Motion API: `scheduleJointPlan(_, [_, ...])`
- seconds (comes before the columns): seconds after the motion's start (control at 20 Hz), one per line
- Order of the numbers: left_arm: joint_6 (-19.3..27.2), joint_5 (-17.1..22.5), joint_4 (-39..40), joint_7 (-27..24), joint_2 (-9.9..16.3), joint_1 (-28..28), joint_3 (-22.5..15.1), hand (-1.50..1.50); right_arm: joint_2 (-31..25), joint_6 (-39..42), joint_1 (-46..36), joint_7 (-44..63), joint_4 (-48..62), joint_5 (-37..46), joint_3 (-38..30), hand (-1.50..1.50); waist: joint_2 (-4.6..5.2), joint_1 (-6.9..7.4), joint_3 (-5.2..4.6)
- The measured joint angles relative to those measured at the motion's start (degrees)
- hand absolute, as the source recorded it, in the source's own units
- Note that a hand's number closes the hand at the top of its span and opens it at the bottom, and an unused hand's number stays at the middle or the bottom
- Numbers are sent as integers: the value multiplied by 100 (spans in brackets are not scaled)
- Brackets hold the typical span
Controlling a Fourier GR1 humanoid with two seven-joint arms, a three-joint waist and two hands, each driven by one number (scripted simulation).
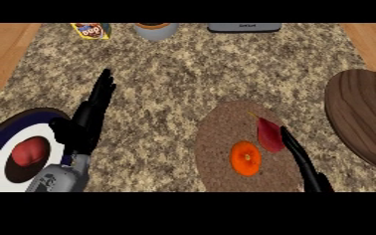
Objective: Pick the squash from the placemat and place it in the bowl
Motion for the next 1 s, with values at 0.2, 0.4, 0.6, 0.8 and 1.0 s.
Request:
scheduleJointPlan(0.2, [-129, -26, 145, -104, -21, -56, 78, 0, -348, 254, -59, 1421, -748, 518, -121, -150, 16, 48, -2])
scheduleJointPlan(0.4, [-147, -80, 81, 10, -95, -91, 61, 0, -509, 752, -270, 2673, -1075, 710, -164, -150, 22, 98, -1])
scheduleJointPlan(0.6, [-138, -146, 57, 138, -157, -197, 73, 0, -579, 1337, -647, 3848, -1190, 809, -162, -150, 29, 126, 0])
scheduleJointPlan(0.8, [-186, -203, -8, 187, -219, -177, 82, 0, -463, 1822, -989, 4647, -1030, 806, -85, -150, 30, 137, 4])
scheduleJointPlan(1.0, [-301, -249, -83, 251, -231, -118, 213, 0, -306, 2138, -1057, 4753, -692, 807, -59, -150, 27, 125, 7])
